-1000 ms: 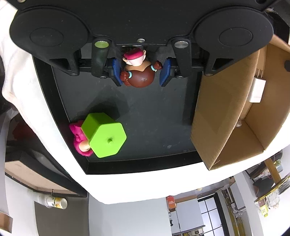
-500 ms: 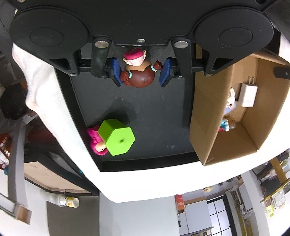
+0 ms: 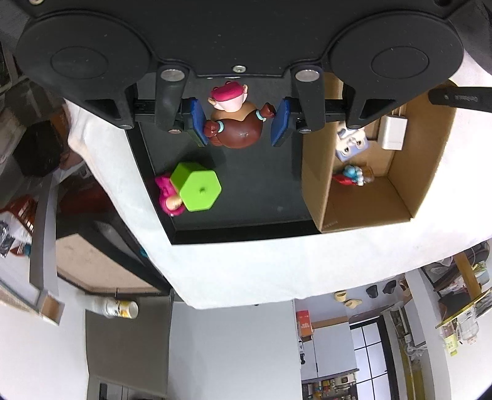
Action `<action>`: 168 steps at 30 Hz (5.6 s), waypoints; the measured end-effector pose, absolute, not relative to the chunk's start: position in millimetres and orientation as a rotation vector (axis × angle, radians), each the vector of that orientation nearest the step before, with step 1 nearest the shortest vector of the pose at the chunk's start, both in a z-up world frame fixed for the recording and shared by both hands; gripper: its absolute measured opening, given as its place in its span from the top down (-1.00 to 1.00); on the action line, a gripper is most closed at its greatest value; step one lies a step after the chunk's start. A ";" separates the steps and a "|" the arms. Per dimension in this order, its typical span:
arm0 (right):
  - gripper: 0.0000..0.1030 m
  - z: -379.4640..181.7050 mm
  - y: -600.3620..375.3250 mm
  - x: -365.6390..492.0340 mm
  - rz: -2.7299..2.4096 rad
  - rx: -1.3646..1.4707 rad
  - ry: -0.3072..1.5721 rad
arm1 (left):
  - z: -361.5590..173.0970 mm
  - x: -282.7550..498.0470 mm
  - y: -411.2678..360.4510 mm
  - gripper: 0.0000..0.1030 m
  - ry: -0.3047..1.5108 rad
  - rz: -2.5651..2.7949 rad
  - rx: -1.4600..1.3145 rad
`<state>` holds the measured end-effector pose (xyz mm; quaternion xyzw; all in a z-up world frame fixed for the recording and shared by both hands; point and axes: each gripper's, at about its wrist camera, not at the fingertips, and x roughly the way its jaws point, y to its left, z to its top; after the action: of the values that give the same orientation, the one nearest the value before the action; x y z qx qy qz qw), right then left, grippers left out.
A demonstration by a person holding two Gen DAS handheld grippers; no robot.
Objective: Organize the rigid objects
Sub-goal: 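Carry the doll with the right gripper over the box, then open the right gripper to drop the doll into the box, then move the right gripper down to the green hexagon block, then close the right gripper on the green hexagon block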
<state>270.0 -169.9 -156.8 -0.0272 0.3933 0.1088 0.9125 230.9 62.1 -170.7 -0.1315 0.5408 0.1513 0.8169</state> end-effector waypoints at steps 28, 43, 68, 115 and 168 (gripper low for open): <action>0.14 -119.9 -77.9 271.1 0.385 -0.170 0.717 | -175.2 221.8 84.1 0.77 1.118 0.268 -0.420; 0.13 -133.6 -43.0 296.2 0.468 -0.149 0.778 | -178.2 220.6 91.0 0.74 1.114 0.232 -0.465; -0.09 -127.4 -87.4 279.1 0.422 -0.139 0.795 | -176.3 220.2 88.2 0.72 1.107 0.245 -0.467; -0.62 -169.2 -169.8 273.4 0.280 -0.120 0.696 | -173.4 229.0 71.3 0.78 1.142 0.314 -0.358; -0.12 -256.9 -180.6 347.0 0.205 -0.353 0.526 | -180.8 240.3 43.9 0.81 1.193 0.380 -0.184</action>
<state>347.0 -180.6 -256.9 -0.1734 0.2581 0.1007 0.9451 240.3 43.9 -180.8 -0.0862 0.5575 0.1776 0.8063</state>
